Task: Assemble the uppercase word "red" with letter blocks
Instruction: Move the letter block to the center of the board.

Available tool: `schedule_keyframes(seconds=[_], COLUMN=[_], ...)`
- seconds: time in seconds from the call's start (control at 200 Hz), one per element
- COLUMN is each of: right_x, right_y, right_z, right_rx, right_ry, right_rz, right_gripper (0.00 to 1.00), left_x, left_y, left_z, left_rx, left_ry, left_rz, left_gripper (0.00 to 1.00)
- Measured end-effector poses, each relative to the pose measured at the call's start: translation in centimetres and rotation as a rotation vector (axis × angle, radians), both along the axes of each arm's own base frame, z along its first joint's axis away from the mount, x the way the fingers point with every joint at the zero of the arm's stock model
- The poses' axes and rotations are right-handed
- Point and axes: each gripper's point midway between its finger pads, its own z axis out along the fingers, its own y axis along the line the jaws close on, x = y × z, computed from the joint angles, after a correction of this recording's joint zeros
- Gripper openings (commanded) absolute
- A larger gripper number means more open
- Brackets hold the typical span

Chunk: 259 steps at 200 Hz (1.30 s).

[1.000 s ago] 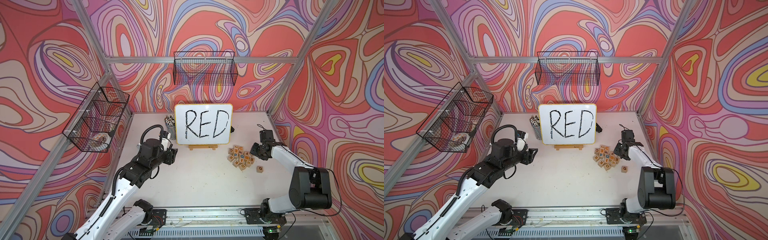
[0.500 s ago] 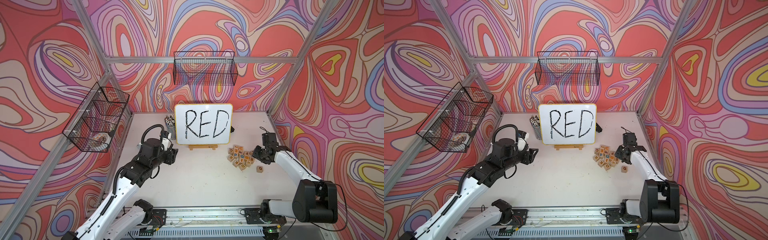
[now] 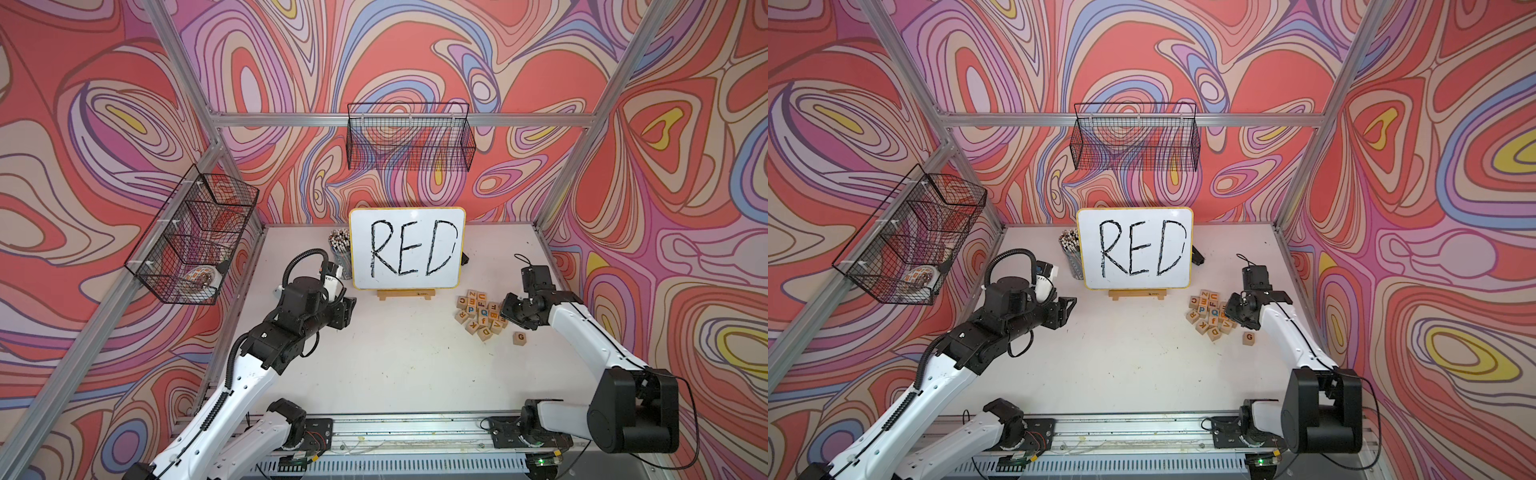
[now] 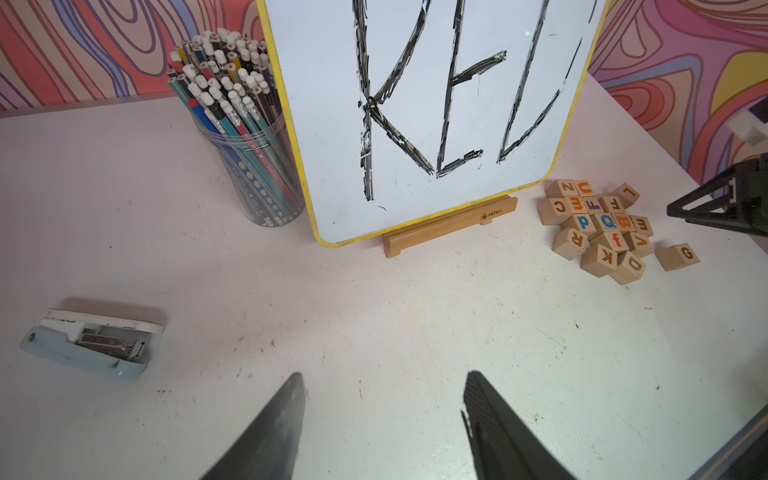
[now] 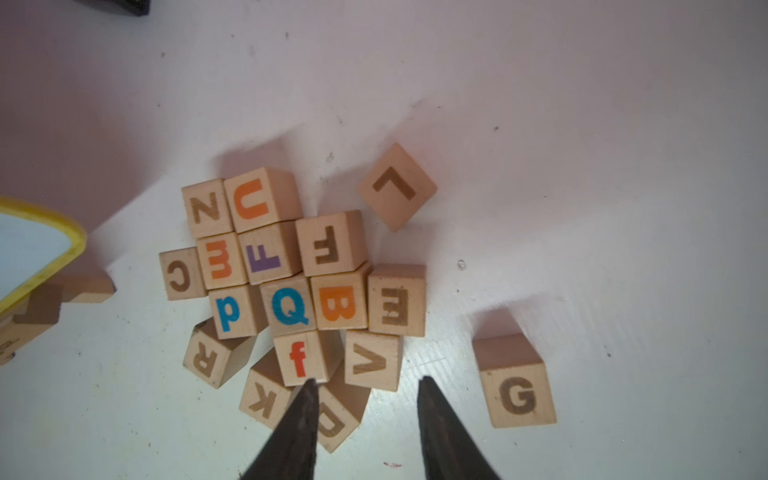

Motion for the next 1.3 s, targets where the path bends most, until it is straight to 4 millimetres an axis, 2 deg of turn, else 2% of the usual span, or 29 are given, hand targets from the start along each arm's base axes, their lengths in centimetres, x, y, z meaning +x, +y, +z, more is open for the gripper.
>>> schedule_keyframes(seconds=[0.175, 0.336, 0.531, 0.746, 0.962, 1.167, 1.297], right_x=[0.6, 0.5, 0.8, 2.1, 3.2, 3.2, 3.3], right_y=[3.8, 5.9, 8.9, 9.3, 10.1, 10.2, 10.2], right_z=[0.4, -1.0, -1.4, -2.3, -2.1, -3.7, -3.8], right_rx=[0.009, 0.01, 0.009, 0.019, 0.073, 0.077, 0.079], right_ry=[-0.013, 0.023, 0.027, 0.04, 0.006, 0.047, 0.052], right_rz=[0.135, 0.201, 0.3, 0.261, 0.173, 0.137, 0.121], right_gripper=[0.42, 0.42, 0.44, 0.52, 0.52, 0.5, 0.52], left_x=[0.0, 0.0, 0.0, 0.1, 0.1, 0.1, 0.1], left_y=[0.0, 0.0, 0.0, 0.0, 0.0, 0.0, 0.0], left_z=[0.0, 0.0, -0.1, -0.2, -0.2, -0.2, -0.2], left_rx=[0.001, 0.001, 0.002, 0.004, 0.003, 0.003, 0.003], left_ry=[0.0, 0.0, 0.003, 0.007, 0.007, 0.007, 0.007], left_rz=[0.001, 0.001, 0.0, 0.001, 0.001, 0.001, 0.001], left_gripper=[0.64, 0.64, 0.64, 0.64, 0.64, 0.64, 0.64])
